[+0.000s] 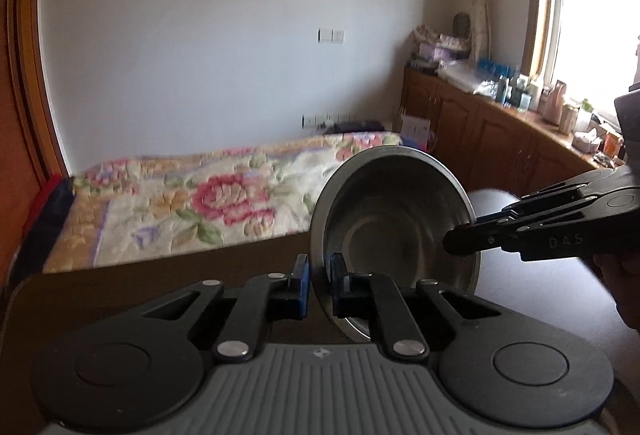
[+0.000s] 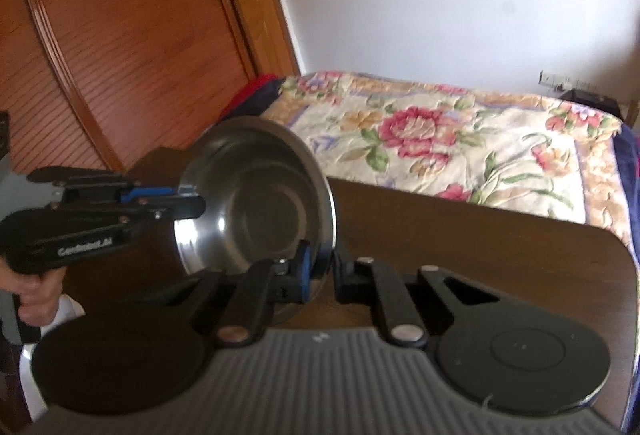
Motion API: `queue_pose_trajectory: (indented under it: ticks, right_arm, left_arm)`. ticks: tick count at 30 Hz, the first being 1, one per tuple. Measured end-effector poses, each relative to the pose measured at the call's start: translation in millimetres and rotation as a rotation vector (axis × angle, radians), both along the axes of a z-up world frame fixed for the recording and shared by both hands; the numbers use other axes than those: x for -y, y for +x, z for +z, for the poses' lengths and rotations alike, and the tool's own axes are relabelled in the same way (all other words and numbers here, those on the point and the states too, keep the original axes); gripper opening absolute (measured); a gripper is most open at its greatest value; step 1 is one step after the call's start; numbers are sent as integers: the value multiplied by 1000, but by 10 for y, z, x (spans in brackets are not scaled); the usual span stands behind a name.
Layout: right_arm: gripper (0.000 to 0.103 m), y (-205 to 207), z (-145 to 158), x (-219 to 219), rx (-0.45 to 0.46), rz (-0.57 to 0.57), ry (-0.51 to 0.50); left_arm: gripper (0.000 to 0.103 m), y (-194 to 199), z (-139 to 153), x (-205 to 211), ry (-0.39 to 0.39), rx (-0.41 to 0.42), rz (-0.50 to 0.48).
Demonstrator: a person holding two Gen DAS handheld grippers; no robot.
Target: Organize plates and bowls
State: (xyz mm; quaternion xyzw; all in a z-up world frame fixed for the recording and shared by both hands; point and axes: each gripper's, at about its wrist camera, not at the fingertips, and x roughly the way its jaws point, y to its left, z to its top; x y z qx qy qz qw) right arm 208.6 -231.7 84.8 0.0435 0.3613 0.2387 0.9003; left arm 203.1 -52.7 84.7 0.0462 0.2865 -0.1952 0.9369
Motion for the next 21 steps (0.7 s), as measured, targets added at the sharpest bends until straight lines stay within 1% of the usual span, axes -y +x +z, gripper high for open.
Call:
queue_pose_trajectory:
  ticks: [5, 10, 15, 21]
  right_arm:
    - [12, -240, 239, 91, 64, -24, 22]
    - [12, -599, 445, 170, 123, -40, 24]
    - [12, -897, 510, 245, 153, -52, 29]
    - [12, -1263, 415, 297, 164, -66, 41]
  left_arm:
    - [26, -344, 269, 31, -13, 67, -16]
    - [26, -699, 454, 78, -7, 115, -39]
    - [26, -1080, 482, 96, -15, 143, -65]
    - [26, -1495, 337, 108, -43, 150, -73]
